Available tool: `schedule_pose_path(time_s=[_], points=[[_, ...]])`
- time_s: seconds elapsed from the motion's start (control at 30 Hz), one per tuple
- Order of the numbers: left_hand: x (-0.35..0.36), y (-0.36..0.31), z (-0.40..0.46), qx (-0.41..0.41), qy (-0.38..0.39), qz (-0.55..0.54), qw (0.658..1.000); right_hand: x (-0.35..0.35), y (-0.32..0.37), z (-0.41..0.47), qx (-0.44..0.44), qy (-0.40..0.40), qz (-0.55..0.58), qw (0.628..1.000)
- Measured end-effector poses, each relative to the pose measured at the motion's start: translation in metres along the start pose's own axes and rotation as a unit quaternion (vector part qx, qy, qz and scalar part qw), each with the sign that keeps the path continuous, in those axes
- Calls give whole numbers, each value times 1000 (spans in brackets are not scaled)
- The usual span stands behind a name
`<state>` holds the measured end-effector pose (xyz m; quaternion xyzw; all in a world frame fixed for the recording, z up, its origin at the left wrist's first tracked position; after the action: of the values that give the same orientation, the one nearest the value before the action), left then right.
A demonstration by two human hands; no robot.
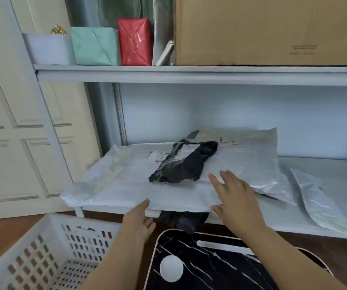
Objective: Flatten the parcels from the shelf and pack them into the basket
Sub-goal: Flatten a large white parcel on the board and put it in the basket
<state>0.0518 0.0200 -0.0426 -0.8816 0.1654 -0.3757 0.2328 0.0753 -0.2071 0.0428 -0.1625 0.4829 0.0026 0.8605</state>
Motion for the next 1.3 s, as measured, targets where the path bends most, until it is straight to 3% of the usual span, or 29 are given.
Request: schedule_pose_path(time_s=[0.23,0.43,0.6,0.73,0.9,1.0,1.13,1.2,1.3], points=[[3,-20,62,13,-12,-89,996,11,71,66,-114,-113,-23,987],[21,-25,79,47,19,12,999,33,88,86,-169,-104,-50,979],[16,-19,95,18,-6,-34,999,52,75,93,-147,-74,-59,985],[15,-33,94,129,-41,37,990,63,66,94,-129,-31,-80,988],[36,-70,43,272,-4,102,957,58,60,105,-79,22,-108,991],[46,-100,0,366,33,151,918,52,53,112,-66,22,-83,994],[43,-147,-53,484,-7,208,850,49,49,110,-43,54,-84,994],[41,-173,-70,521,-20,217,825,47,53,108,-44,74,-138,987],[29,-208,-76,505,-20,206,838,49,53,102,-54,157,-168,972]])
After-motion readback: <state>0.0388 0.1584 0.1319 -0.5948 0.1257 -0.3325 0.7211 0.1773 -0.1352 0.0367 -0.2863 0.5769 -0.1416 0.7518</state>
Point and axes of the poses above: each hand's wrist, its own z-axis towards the middle knuckle, its own x-axis out of the palm, y = z × x, the point moved 7 cm from there along z, towards the middle knuckle, and after that the axes turned 14 degrees about -z, right-handed, at the moved point
